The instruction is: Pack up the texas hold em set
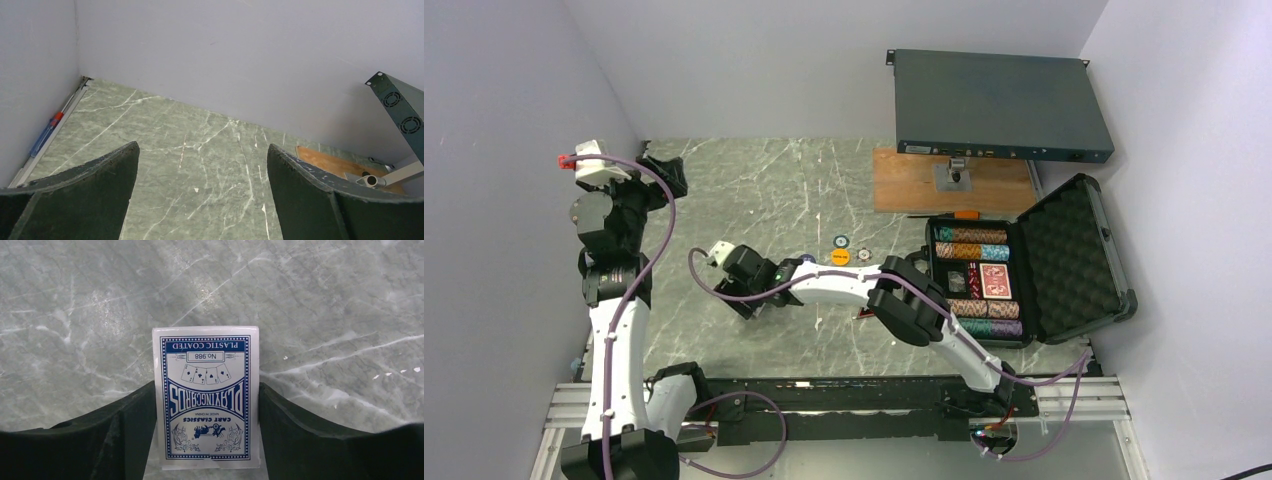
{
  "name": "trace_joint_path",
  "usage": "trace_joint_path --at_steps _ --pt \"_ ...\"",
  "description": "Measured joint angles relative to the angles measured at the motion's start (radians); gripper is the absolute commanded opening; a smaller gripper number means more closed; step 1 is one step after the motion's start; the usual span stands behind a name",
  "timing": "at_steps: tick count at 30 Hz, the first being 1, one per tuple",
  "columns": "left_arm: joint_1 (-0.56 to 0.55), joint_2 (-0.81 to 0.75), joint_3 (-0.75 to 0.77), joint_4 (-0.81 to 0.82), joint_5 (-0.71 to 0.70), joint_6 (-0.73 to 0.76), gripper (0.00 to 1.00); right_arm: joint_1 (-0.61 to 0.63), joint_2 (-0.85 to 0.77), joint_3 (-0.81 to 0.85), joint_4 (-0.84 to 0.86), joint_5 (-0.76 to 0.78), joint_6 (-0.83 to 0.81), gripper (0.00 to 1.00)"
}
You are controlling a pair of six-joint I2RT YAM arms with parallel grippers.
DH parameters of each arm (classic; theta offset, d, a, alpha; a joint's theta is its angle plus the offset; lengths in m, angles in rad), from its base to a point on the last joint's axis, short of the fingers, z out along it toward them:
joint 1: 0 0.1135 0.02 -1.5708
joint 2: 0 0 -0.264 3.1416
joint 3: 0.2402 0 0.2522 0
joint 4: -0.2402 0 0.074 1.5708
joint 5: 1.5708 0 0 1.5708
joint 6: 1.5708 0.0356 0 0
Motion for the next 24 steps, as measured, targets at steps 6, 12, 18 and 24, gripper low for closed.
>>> trace_joint_path --at_steps 6,12,18,24 --pt "0.004 0.005 0.000 0.002 0.008 -0.003 0.99 0.001 -0.024 -0.054 0.051 0.028 0.017 0.41" --pt "0.004 0.006 0.000 0.006 0.011 -0.003 0.99 -0.060 -0.208 -0.344 0.145 0.039 0.072 0.31" --pt "0.004 0.010 0.000 0.006 0.019 -0.008 0.99 -0.235 -0.650 -0.762 0.167 0.136 0.140 0.30" --pt "0.004 0.012 0.000 0.019 0.042 -0.027 0.99 -0.413 -1.167 -0.932 0.017 0.295 0.222 0.30"
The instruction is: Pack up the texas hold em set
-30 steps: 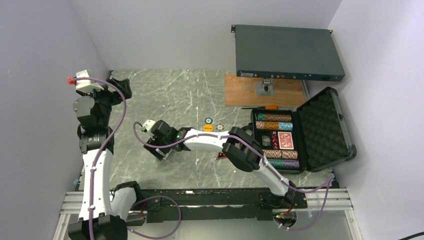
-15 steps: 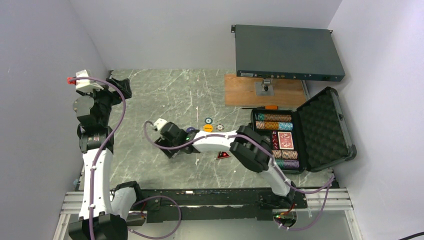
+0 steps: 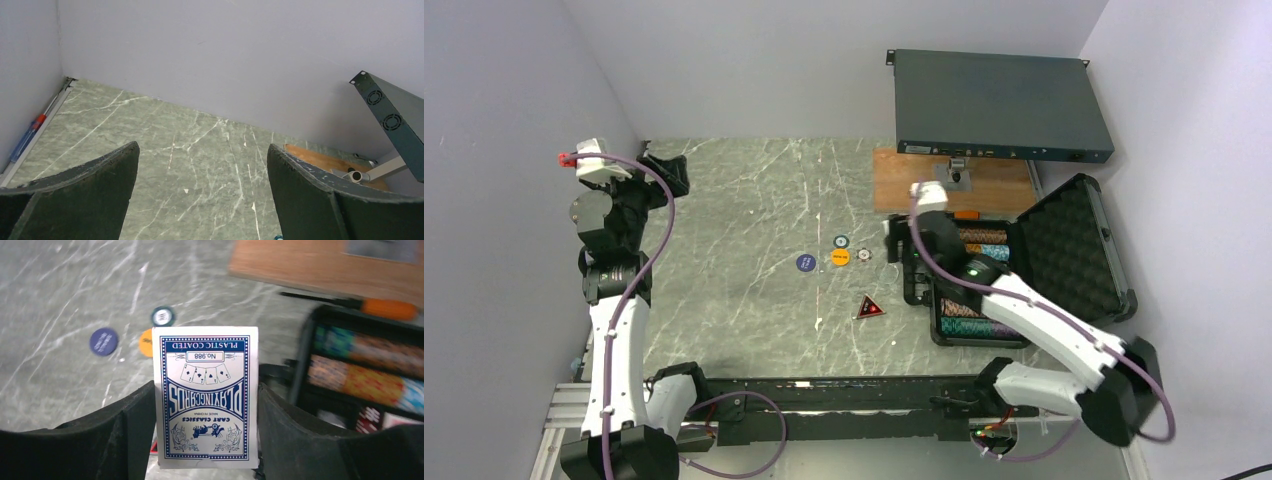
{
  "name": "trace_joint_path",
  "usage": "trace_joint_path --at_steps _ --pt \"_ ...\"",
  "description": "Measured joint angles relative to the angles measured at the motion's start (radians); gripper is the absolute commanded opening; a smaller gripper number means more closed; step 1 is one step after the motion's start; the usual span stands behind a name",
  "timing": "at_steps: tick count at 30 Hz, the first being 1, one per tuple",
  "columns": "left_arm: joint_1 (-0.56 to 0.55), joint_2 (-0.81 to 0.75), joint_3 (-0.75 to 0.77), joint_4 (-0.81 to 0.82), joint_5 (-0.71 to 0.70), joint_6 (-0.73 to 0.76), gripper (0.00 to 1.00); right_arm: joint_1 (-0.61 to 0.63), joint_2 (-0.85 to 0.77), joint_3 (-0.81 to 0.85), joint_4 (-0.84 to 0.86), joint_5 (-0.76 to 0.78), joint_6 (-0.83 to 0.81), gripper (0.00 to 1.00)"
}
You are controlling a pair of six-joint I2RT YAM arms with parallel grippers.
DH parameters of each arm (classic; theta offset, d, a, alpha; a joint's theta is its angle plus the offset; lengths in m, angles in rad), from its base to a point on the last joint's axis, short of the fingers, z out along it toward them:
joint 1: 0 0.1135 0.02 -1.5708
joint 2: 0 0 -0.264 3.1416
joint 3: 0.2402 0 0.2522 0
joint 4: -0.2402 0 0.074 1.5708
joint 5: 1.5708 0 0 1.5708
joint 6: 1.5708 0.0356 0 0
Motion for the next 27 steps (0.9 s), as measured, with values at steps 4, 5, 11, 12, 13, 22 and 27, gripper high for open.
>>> trace_joint_path --at_steps 4,5,11,12,13,22,27 --pt "0.000 0.007 0.000 0.019 0.016 -0.010 0.99 -0.108 -0.163 -0.035 -0.154 0.041 0.082 0.30" --pt "0.000 0.008 0.000 0.021 0.020 -0.013 0.99 -0.135 -0.179 -0.043 -0.197 0.045 0.099 0.30" --pt "-0.007 0.011 -0.002 0.024 0.022 -0.014 0.99 -0.298 -0.111 -0.054 -0.406 0.014 0.145 0.30" --pt "-0.011 0.011 -0.002 0.024 0.020 -0.013 0.99 -0.313 -0.090 -0.052 -0.423 0.008 0.145 0.29" --pt "-0.017 0.011 -0.002 0.024 0.019 -0.012 0.99 -0.331 -0.063 -0.048 -0.447 -0.001 0.144 0.29" --pt "-0.029 0.011 -0.002 0.024 0.020 -0.006 0.99 -0.464 0.079 -0.015 -0.507 -0.101 0.069 0.37" --pt "-0.029 0.014 -0.002 0.025 0.021 -0.006 0.99 -0.509 0.194 0.014 -0.480 -0.147 0.022 0.37"
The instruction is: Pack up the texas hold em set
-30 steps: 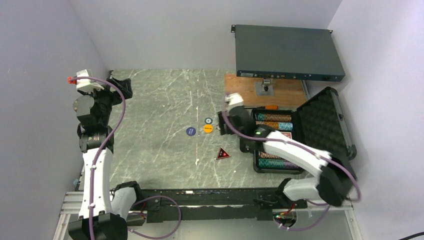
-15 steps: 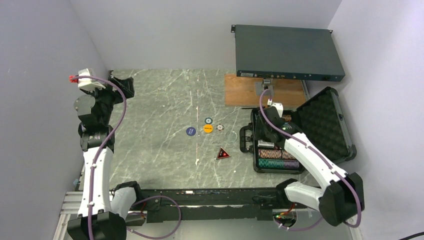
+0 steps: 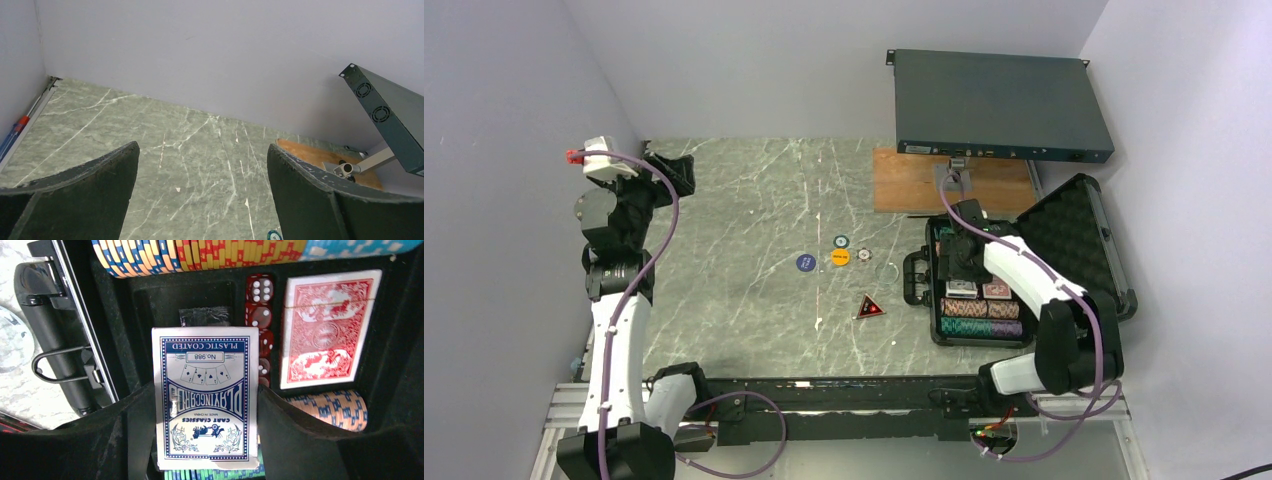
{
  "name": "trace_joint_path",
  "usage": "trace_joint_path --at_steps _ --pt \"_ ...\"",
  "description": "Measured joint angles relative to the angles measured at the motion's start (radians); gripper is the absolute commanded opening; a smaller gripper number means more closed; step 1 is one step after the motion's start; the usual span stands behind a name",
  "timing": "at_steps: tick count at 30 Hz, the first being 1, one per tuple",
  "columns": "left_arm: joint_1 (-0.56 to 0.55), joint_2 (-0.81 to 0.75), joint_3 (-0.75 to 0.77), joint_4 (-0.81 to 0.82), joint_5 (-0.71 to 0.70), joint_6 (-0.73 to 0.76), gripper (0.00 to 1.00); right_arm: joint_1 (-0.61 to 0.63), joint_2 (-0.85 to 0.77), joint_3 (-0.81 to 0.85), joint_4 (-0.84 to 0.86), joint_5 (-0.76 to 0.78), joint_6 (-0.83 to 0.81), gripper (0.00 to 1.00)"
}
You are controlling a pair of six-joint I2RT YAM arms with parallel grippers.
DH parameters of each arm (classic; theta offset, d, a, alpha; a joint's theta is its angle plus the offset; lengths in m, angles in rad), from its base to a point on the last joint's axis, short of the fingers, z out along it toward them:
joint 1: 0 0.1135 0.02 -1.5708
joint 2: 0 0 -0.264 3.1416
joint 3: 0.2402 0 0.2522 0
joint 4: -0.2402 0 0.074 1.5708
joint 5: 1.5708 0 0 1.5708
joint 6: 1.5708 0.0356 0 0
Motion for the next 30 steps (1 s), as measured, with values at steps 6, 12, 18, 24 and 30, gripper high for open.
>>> trace_joint_path --at_steps 6,12,18,24,30 --pt "0.000 0.009 0.000 0.000 0.003 0.000 0.99 -0.013 0.085 0.019 0.033 -0.039 -0.035 0.37" --pt "0.000 0.011 0.000 0.000 0.006 0.000 0.99 -0.019 0.117 0.031 0.056 -0.051 -0.048 0.38" --pt "0.000 0.016 0.000 0.000 0.008 -0.001 0.99 -0.021 0.158 0.051 0.066 -0.051 -0.056 0.39" --pt "0.000 0.018 0.000 0.000 0.011 -0.002 0.99 -0.026 0.188 0.072 0.067 -0.053 -0.063 0.43" --pt "0.005 0.024 0.000 0.002 0.025 -0.010 0.99 -0.027 0.191 0.074 0.066 -0.054 -0.064 0.59"
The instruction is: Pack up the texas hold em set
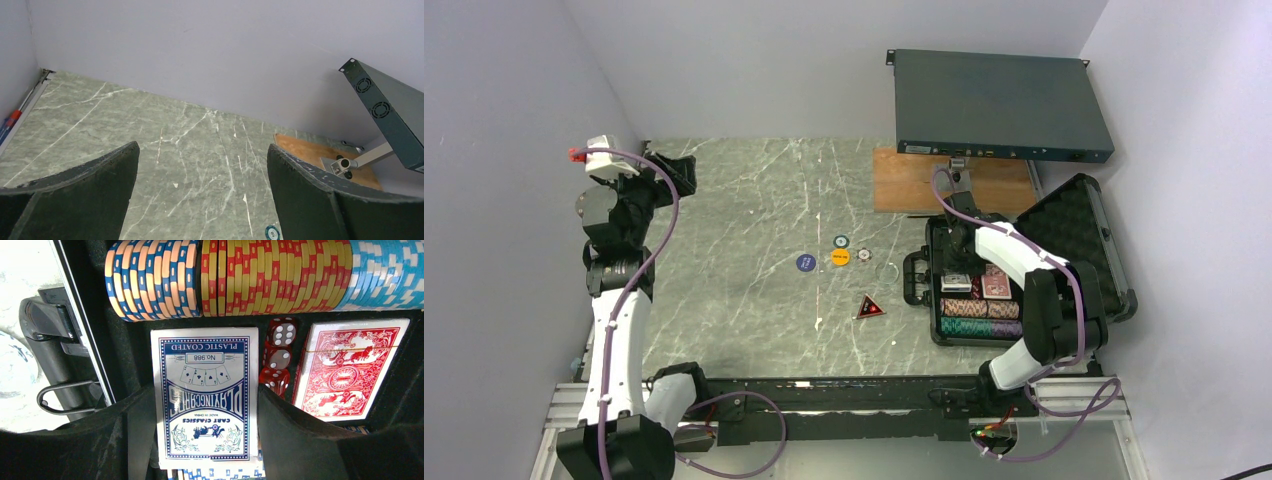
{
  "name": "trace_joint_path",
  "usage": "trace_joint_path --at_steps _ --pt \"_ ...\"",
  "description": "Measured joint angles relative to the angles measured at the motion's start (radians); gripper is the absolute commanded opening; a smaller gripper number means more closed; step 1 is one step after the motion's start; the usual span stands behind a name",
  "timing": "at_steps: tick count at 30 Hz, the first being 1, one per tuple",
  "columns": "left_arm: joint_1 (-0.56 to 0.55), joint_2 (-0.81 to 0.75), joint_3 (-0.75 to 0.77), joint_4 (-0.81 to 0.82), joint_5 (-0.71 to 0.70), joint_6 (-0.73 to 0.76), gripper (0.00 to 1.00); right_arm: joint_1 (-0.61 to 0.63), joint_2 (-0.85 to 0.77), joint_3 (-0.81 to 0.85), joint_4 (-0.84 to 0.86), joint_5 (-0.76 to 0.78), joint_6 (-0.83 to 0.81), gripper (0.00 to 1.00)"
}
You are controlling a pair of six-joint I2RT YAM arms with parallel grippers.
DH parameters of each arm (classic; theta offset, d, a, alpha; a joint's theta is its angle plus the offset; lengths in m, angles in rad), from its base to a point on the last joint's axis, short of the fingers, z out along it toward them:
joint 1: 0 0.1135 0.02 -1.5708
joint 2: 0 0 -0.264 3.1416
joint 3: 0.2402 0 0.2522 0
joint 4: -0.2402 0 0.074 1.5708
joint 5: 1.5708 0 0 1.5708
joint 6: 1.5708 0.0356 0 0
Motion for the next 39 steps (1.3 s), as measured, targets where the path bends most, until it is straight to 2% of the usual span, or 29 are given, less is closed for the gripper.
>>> trace_joint_path --at_steps 5,10,13,16,17,18,19,20,29,39 --pt "0.005 0.006 0.000 0.000 0.002 -0.008 0.99 0.000 -0.003 0.000 -0.001 -0.002 0.000 0.75" --pt "0.006 0.006 0.000 0.004 0.005 -0.009 0.99 -0.001 -0.026 -0.011 0.007 0.006 0.004 0.83" --pt "0.006 0.006 0.000 0.005 0.006 -0.009 0.99 -0.003 -0.054 -0.013 0.015 0.009 0.010 0.85" --pt "0.006 0.006 0.000 0.005 0.009 -0.010 0.99 -0.003 -0.098 -0.015 0.024 0.010 0.019 0.80" --pt "0.006 0.006 0.000 0.006 0.008 -0.010 0.99 -0.003 -0.107 -0.016 0.027 0.011 0.024 0.72" --pt "0.006 0.006 0.000 0.005 0.008 -0.010 0.99 -0.002 -0.117 -0.019 0.032 0.015 0.032 0.57" --pt "0.006 0.006 0.000 0.005 0.008 -0.010 0.99 -0.002 -0.126 -0.024 0.038 0.018 0.038 0.48" --pt "0.006 0.006 0.000 0.005 0.008 -0.010 0.99 -0.002 -0.135 -0.034 0.045 0.023 0.047 0.44" --pt "0.006 0.006 0.000 0.006 0.019 -0.018 0.99 -0.005 -0.104 -0.124 0.119 0.027 0.135 0.37" --pt "0.006 0.030 0.000 0.014 0.030 -0.019 0.99 -0.011 -0.083 -0.094 0.141 0.027 0.159 0.40"
